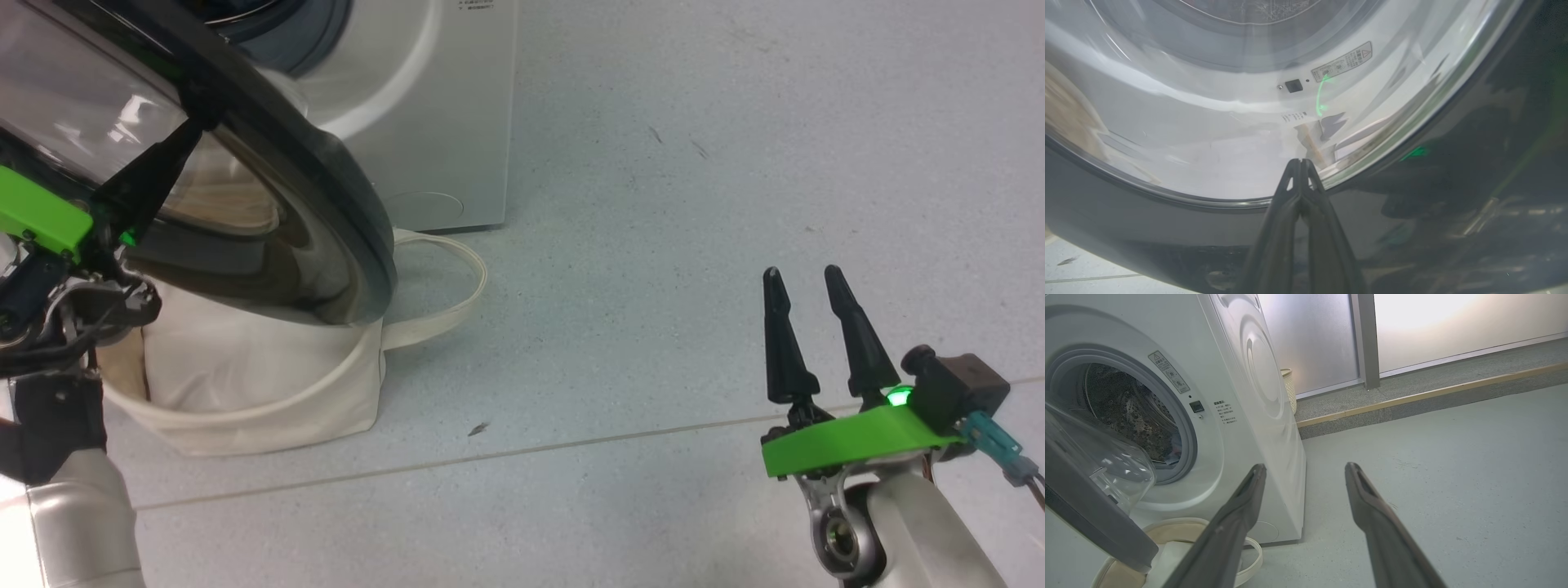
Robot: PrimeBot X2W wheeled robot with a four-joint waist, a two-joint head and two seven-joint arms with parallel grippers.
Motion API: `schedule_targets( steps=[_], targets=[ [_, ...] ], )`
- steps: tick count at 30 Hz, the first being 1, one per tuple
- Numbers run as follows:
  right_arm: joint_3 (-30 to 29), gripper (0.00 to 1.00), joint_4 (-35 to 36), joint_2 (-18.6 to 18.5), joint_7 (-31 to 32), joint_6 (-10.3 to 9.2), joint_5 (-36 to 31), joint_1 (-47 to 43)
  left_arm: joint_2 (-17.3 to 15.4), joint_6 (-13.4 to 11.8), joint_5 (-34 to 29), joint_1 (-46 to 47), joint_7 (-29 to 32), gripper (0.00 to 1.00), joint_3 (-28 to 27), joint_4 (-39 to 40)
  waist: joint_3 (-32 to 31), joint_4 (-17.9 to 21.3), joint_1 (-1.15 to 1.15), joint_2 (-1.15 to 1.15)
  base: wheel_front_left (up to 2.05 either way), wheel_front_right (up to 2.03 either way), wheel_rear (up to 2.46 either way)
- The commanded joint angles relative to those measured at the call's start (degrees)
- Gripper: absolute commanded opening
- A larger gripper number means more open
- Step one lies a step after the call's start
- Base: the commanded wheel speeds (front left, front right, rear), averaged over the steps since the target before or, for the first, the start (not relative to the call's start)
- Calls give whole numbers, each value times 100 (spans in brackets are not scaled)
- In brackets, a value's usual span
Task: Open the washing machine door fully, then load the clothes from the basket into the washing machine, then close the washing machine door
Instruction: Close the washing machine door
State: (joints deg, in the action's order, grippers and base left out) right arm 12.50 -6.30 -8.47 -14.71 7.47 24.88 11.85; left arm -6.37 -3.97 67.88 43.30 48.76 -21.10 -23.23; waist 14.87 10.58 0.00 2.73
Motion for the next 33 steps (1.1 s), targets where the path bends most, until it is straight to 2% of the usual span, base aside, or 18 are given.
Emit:
schedule_targets(
  steps=[1, 10, 19, 20, 21, 28, 31, 33],
  targets=[
    [105, 100, 214, 22, -29, 2, -38, 177, -265, 61, 43, 251, -43, 0, -128, 158, 6, 0, 0, 0, 0, 0, 0],
    [90, 100, 168, 31, -29, 2, -29, 154, -288, 117, 13, 290, -9, 0, -53, -39, -59, -124, 0, 0, 0, 0, 0],
    [181, 100, 85, -21, -29, 2, 24, 139, -215, -34, 34, 32, 260, 0, 53, -90, -287, -414, 0, 0, 0, 0, 0],
    [187, 100, 70, -30, -29, 2, 30, 131, -200, -49, 29, -1, 281, 67, 70, -83, -320, -448, 0, 0, 0, 0, 0],
    [198, 100, 57, -39, -29, 2, 37, 123, -189, -67, 24, -35, 310, 99, 90, -73, -347, -479, 0, 0, 0, 0, 0],
    [220, 100, 18, -110, -29, 2, 93, 84, -181, 60, -166, -268, 215, 100, 228, 133, -499, -721, 0, 0, 0, 0, 0],
    [202, 100, 11, -135, -29, 2, 103, 71, -202, 284, -349, -367, 49, 100, 344, 224, -544, -824, 0, 0, 0, 0, 0],
    [195, 100, 9, -151, -29, 2, 110, 65, -264, 576, -585, -480, -78, 100, 532, 326, -573, -893, 0, 0, 0, 0, 0]
  ],
)
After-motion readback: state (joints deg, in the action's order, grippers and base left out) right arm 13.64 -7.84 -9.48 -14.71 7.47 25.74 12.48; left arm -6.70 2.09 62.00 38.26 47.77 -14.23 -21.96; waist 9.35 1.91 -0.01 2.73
